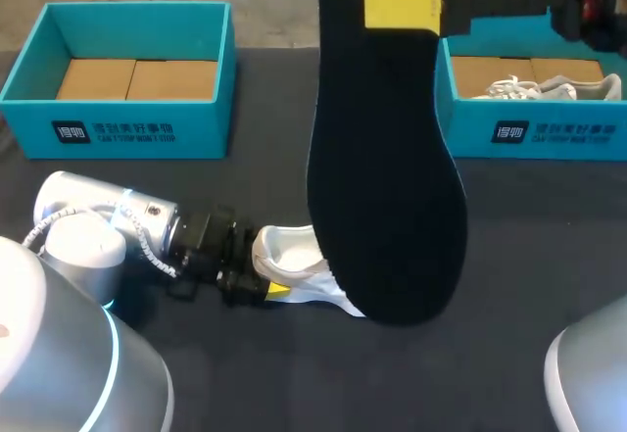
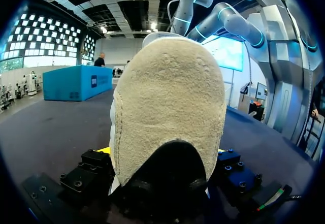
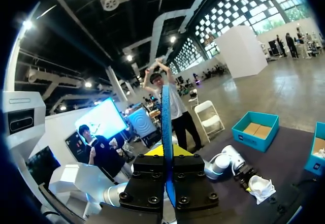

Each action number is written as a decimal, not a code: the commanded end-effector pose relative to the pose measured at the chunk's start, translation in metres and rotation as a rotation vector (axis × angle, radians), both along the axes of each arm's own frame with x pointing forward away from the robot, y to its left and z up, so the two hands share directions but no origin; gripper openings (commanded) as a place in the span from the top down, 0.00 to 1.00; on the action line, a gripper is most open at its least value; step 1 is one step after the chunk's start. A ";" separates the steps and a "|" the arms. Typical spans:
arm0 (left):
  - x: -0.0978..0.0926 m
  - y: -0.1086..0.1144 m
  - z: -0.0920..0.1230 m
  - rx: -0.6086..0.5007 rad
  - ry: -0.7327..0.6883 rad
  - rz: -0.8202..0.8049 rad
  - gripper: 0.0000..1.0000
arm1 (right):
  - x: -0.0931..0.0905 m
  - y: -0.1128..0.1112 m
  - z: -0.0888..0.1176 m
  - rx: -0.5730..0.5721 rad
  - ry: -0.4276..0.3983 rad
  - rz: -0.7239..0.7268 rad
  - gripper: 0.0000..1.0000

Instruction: Take the shoe out of the shoebox, open the shoe tongue, remove and reinsert the insole, then place the shoe into the shoebox

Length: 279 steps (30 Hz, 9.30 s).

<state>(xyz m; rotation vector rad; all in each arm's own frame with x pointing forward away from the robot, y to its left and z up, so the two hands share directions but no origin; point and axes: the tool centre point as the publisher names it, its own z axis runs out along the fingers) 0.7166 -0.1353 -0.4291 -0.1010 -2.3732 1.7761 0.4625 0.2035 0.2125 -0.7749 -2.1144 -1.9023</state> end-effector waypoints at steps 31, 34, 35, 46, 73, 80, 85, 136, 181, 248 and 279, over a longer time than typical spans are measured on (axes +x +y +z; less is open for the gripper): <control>0.017 0.044 0.004 0.114 -0.047 0.050 0.00 | -0.004 0.004 -0.008 0.027 -0.005 -0.010 1.00; 0.017 0.043 0.003 0.134 -0.041 0.036 0.00 | -0.004 0.004 -0.008 0.027 -0.005 -0.010 1.00; 0.017 0.043 0.001 0.142 -0.041 0.035 0.00 | -0.004 0.004 -0.008 0.027 -0.005 -0.010 1.00; 0.019 0.050 -0.008 0.130 -0.065 0.027 0.00 | -0.004 0.004 -0.008 0.027 -0.005 -0.010 1.00; 0.035 0.046 -0.006 0.118 -0.042 0.120 0.00 | -0.004 0.004 -0.008 0.027 -0.005 -0.010 1.00; 0.033 0.038 -0.004 0.128 -0.045 0.130 0.00 | -0.004 0.004 -0.008 0.027 -0.005 -0.010 1.00; 0.032 0.040 -0.004 0.128 -0.041 0.131 0.20 | -0.004 0.004 -0.008 0.027 -0.005 -0.010 1.00; 0.059 0.022 0.004 0.115 -0.015 0.178 0.00 | -0.004 0.004 -0.008 0.027 -0.005 -0.010 1.00; 0.037 0.093 0.044 0.253 -0.031 0.249 0.00 | -0.004 0.004 -0.008 0.027 -0.005 -0.010 1.00; 0.067 0.044 0.150 0.951 -0.152 0.040 0.00 | -0.004 0.004 -0.008 0.027 -0.005 -0.010 1.00; 0.105 0.001 0.060 1.117 -0.157 0.011 0.00 | -0.004 0.004 -0.008 0.027 -0.005 -0.010 1.00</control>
